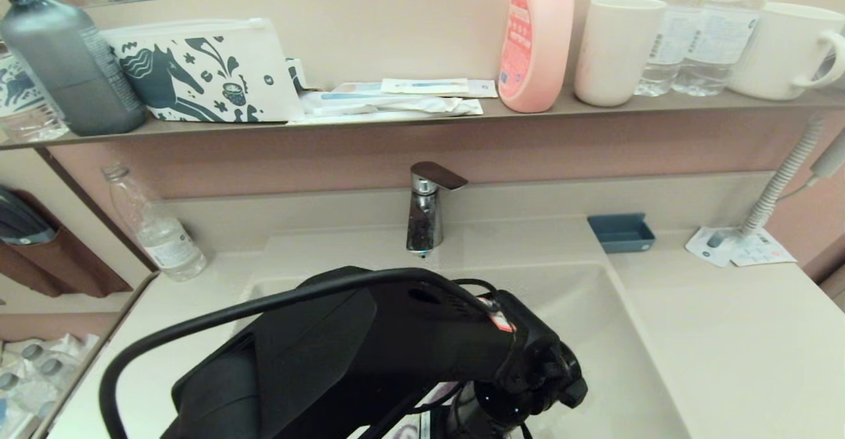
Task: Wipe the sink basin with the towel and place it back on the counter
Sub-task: Wipe the sink
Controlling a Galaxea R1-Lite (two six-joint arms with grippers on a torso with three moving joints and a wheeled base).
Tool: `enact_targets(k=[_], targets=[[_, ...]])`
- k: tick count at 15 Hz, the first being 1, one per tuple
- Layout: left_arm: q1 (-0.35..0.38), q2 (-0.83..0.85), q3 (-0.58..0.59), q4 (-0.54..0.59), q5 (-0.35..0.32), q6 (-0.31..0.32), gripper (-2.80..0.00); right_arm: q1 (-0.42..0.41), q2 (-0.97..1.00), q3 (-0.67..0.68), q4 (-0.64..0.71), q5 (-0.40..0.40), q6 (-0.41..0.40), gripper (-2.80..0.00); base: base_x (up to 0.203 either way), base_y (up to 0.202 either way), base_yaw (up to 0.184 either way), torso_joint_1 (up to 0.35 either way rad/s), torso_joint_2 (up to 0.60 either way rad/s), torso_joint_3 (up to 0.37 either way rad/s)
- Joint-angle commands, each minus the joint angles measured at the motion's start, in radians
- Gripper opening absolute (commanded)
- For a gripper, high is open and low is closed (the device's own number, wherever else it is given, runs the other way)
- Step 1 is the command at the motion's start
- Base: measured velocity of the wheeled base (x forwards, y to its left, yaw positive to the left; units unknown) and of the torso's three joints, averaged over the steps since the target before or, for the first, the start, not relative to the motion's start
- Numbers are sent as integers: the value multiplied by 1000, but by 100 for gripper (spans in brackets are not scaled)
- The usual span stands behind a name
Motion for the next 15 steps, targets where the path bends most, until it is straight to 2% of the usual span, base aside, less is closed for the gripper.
enact_targets(k=[1, 3, 4, 5, 6, 7, 9, 10, 12, 15], targets=[[-6, -10, 62, 17, -5, -13, -280, 44, 0, 0, 0, 0, -1, -280, 0, 0, 0, 0, 0, 0], [-3, -46, 170, 17, -3, -16, -280, 220, 0, 0, 0, 0, -1, -280, 0, 0, 0, 0, 0, 0], [10, -64, 225, 15, 3, -16, -280, 284, 0, 0, 0, 0, -1, -280, 0, 0, 0, 0, 0, 0], [23, -81, 275, 11, 11, -16, -280, 304, 0, 0, 0, 0, -1, -280, 0, 0, 0, 0, 0, 0], [38, -103, 329, -3, 23, -14, -280, 283, 0, 0, 0, 0, -1, -280, 0, 0, 0, 0, 0, 0], [51, -127, 385, -21, 41, -8, -280, 223, 0, 0, 0, 0, -1, -280, 0, 0, 0, 0, 0, 0], [78, -190, 499, -77, 89, 26, -280, 45, 0, 0, 0, 0, -1, -280, 0, 0, 0, 0, 0, 0], [93, -225, 539, -95, 99, 39, -280, 4, 0, 0, 0, 0, -1, -280, 0, 0, 0, 0, 0, 0], [121, -271, 609, -108, 120, 67, -280, -1, 0, 0, 0, 0, -1, -280, 0, 0, 0, 0, 0, 0], [207, -340, 675, -136, 189, 132, -280, -1, 0, 0, 0, 0, -1, -280, 0, 0, 0, 0, 0, 0]])
